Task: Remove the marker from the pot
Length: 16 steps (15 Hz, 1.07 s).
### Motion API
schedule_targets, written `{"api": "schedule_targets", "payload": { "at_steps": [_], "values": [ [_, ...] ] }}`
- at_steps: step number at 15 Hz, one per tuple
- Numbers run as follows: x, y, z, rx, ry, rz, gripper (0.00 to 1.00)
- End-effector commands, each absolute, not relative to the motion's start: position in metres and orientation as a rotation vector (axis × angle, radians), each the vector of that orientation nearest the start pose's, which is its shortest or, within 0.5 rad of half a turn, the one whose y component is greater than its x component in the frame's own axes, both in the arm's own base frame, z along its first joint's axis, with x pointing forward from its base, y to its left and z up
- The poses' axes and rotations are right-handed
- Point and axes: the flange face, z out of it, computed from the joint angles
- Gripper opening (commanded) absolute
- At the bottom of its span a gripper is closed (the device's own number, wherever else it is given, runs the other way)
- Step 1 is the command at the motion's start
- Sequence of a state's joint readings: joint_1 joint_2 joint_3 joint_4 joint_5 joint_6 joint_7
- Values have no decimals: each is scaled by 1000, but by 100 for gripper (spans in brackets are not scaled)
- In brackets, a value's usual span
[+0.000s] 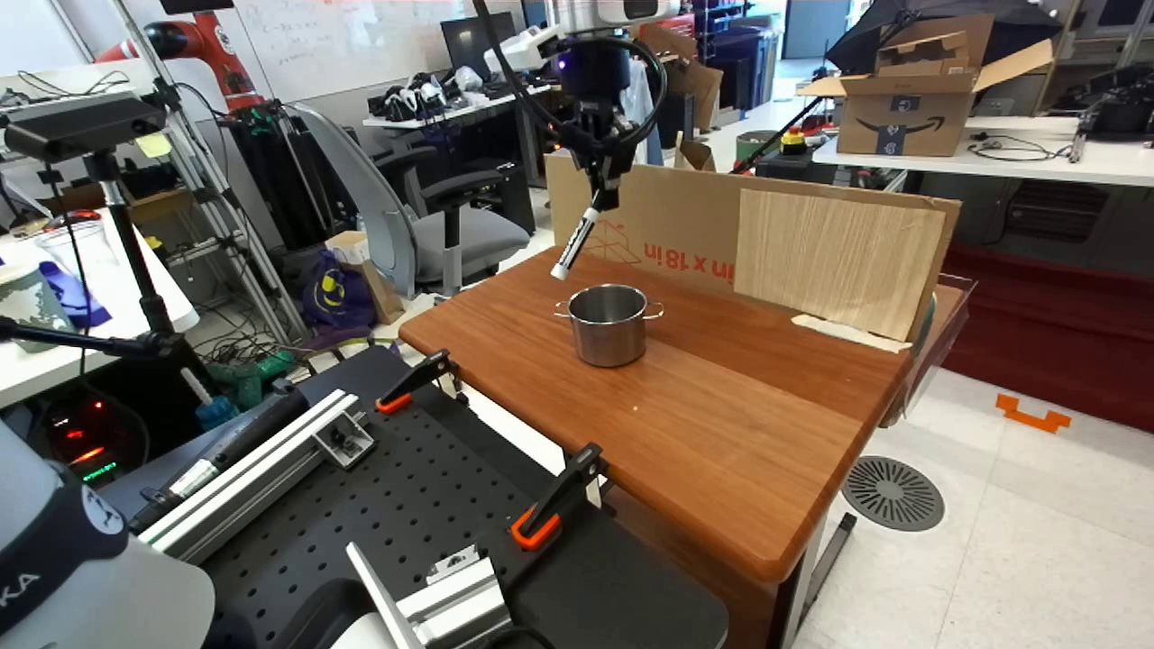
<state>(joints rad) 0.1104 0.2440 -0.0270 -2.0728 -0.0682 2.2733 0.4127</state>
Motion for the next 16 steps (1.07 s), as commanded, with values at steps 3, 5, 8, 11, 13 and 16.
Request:
{"api": "schedule_targets", "payload": {
  "at_steps": [3, 5, 8, 11, 13, 16],
  "values": [
    [566, 87, 285, -3209, 377, 103, 5],
    [569, 105, 270, -3219, 350, 139, 5],
    [575, 129, 243, -3239, 317, 171, 5],
    [585, 148, 218, -3260, 286, 180, 5],
    [591, 158, 204, -3261, 266, 177, 5],
    [601, 167, 186, -3262, 248, 184, 5]
  ]
}}
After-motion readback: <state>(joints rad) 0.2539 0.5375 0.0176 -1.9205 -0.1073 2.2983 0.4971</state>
